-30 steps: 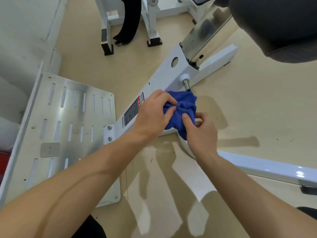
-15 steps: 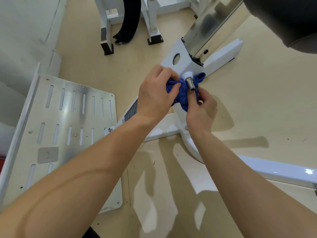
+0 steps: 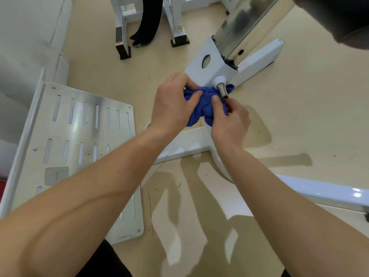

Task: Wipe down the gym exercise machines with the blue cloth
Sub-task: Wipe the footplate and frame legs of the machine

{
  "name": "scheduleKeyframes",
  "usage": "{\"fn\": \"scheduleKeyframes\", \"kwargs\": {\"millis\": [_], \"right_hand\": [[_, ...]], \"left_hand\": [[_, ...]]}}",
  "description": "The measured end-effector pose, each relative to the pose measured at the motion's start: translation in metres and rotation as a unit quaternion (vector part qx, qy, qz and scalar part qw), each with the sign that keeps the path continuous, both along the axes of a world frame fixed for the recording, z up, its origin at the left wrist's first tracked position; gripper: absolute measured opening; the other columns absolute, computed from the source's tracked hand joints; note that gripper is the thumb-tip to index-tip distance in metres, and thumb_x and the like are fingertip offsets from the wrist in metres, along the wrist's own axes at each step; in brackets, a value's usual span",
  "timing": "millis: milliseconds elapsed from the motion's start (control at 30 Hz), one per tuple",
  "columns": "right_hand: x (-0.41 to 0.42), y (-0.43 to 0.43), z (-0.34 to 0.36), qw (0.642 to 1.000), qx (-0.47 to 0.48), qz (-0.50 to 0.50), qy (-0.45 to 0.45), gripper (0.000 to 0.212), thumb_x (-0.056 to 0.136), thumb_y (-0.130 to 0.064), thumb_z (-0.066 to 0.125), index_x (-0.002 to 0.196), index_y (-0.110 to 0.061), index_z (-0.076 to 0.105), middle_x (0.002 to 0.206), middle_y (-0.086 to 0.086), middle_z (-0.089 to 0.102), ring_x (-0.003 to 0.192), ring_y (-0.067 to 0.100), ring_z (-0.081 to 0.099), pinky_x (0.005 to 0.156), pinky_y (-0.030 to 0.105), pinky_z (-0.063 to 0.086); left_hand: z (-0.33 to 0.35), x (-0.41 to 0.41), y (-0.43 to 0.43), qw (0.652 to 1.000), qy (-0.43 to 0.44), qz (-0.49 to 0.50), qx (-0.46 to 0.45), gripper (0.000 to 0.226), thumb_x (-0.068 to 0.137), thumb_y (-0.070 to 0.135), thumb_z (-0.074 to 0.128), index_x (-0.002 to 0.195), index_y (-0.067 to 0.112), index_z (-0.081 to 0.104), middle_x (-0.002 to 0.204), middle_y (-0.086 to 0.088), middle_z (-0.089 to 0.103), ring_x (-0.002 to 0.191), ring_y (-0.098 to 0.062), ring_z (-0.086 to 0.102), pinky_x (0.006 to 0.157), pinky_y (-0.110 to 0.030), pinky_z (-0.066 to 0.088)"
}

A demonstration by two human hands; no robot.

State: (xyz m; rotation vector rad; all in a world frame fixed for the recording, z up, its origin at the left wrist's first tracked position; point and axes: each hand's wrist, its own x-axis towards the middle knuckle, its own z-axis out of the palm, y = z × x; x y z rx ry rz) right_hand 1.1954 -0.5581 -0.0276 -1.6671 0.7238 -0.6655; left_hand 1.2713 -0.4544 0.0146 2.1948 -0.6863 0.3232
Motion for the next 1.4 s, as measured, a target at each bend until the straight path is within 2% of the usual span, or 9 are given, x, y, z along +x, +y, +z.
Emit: {"fn": "scheduleKeyframes", "kwargs": {"millis": [267,400,500,733,833,1033,1133,1267,1400], "right_hand": [[0.003,0.009,-0.03,0.992,0.005,0.099,0.082,0.034,0.092,-0.038,0.062,0.074,-0.009,0.062,0.063,0.004,0.061,0.062,0.02,0.053,0.06,0.034,0.045],[0.015,0.029,-0.056,0.984,0.023,0.128,0.121,0.034,0.093,-0.029,0.063,0.066,-0.012,0.052,0.054,-0.006,0.048,0.048,0.006,0.042,0.049,0.021,0.033],[0.018,0.044,-0.068,0.976,0.033,0.154,0.151,0.028,0.094,-0.029,0.063,0.074,-0.009,0.061,0.057,-0.006,0.051,0.054,0.009,0.046,0.052,0.024,0.034],[0.009,0.04,-0.027,0.998,0.021,0.018,0.059,0.019,0.09,-0.033,0.067,0.081,-0.017,0.065,0.061,-0.009,0.057,0.058,0.0,0.052,0.057,0.01,0.038],[0.007,0.035,-0.02,0.999,0.022,-0.003,0.044,0.014,0.088,-0.037,0.069,0.094,-0.025,0.064,0.076,-0.009,0.064,0.074,0.006,0.062,0.069,0.016,0.046],[0.017,0.064,-0.044,0.993,0.072,0.038,0.089,0.024,0.088,-0.031,0.07,0.104,-0.02,0.055,0.081,-0.008,0.06,0.076,0.009,0.062,0.061,0.009,0.042],[0.018,0.077,-0.057,0.984,0.092,0.081,0.127,0.026,0.083,-0.032,0.074,0.1,-0.023,0.056,0.087,-0.005,0.063,0.084,0.016,0.065,0.077,0.03,0.054],[0.004,0.078,-0.062,0.979,0.101,0.087,0.154,0.027,0.077,-0.034,0.075,0.094,-0.03,0.054,0.085,-0.007,0.063,0.083,0.017,0.067,0.081,0.042,0.056],[-0.013,0.058,-0.06,0.957,0.108,0.176,0.204,0.04,0.085,-0.029,0.069,0.119,-0.025,0.046,0.091,-0.006,0.06,0.084,0.013,0.064,0.07,0.03,0.051]], "left_hand": [[-0.035,-0.003,0.027,0.998,0.059,0.022,0.024,0.008,0.081,0.014,0.071,0.079,0.014,0.063,0.081,0.011,0.058,0.076,-0.006,0.053,0.07,-0.022,0.046],[-0.057,-0.001,0.046,0.993,0.094,0.041,0.061,0.007,0.08,0.013,0.071,0.08,0.014,0.064,0.084,0.009,0.06,0.079,-0.009,0.055,0.07,-0.02,0.045],[-0.071,0.0,0.061,0.987,0.118,0.064,0.082,0.006,0.081,0.013,0.071,0.082,0.014,0.065,0.085,0.007,0.061,0.08,-0.01,0.056,0.073,-0.024,0.047],[-0.038,0.006,0.045,0.997,0.065,0.046,-0.015,0.007,0.08,0.01,0.071,0.079,0.013,0.065,0.078,0.015,0.059,0.074,-0.003,0.055,0.07,-0.014,0.044],[-0.034,0.013,0.042,0.996,0.076,0.035,-0.038,0.006,0.081,0.013,0.071,0.08,0.014,0.065,0.078,0.013,0.061,0.076,-0.004,0.057,0.071,-0.016,0.045],[-0.055,0.014,0.07,0.979,0.188,0.068,0.046,0.011,0.086,0.023,0.067,0.095,0.024,0.061,0.089,0.012,0.064,0.087,-0.012,0.061,0.077,-0.028,0.049],[-0.06,0.014,0.091,0.959,0.254,0.064,0.111,0.027,0.088,0.019,0.067,0.112,0.024,0.059,0.101,0.006,0.062,0.091,-0.016,0.061,0.077,-0.027,0.05],[-0.061,0.007,0.114,0.953,0.26,0.044,0.147,0.013,0.084,0.015,0.069,0.094,0.024,0.067,0.088,0.012,0.064,0.083,-0.007,0.061,0.066,-0.019,0.048],[-0.053,-0.003,0.119,0.962,0.239,-0.006,0.133,0.017,0.085,0.008,0.065,0.084,0.024,0.069,0.082,0.012,0.066,0.081,-0.004,0.059,0.066,-0.017,0.048]]}}
